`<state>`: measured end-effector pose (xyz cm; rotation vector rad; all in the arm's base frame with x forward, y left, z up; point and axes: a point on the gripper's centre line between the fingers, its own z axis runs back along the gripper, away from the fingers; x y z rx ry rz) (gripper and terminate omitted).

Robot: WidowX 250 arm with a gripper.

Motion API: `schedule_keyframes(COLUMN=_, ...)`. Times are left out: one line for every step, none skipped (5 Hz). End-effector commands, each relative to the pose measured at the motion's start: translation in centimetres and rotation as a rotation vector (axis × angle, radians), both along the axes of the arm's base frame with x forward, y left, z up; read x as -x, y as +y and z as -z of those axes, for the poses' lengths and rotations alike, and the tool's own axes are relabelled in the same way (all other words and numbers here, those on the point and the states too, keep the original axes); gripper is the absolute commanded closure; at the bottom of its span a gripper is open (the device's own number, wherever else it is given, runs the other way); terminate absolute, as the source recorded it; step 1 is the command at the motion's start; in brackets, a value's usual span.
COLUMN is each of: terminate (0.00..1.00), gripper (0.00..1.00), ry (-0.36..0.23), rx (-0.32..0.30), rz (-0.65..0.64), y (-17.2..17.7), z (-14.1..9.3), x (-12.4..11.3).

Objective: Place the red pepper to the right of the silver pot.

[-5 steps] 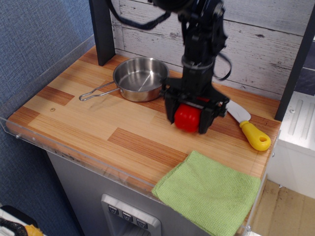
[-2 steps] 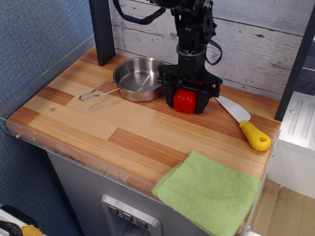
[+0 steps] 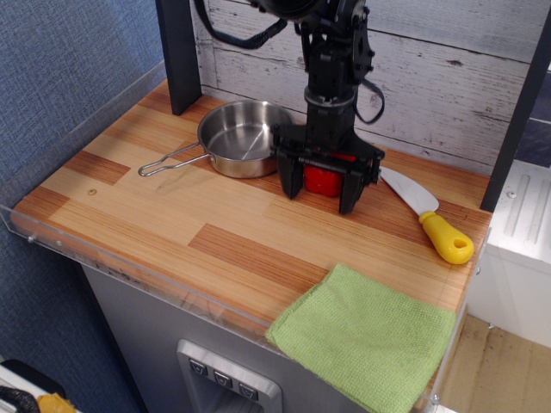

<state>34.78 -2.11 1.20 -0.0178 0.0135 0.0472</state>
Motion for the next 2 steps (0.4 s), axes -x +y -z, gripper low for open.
schedule_keyframes(terminate=0.0, gripper=0.0, ry=-0.202, rx=0.017, rz=-0.056, y=1.5, z=-10.0, x=3.0)
schedule_keyframes(terminate=0.0, gripper=0.0, ry=-0.257, rx=-0.002, rz=-0.106, y=2.5, z=-14.9, x=4.2)
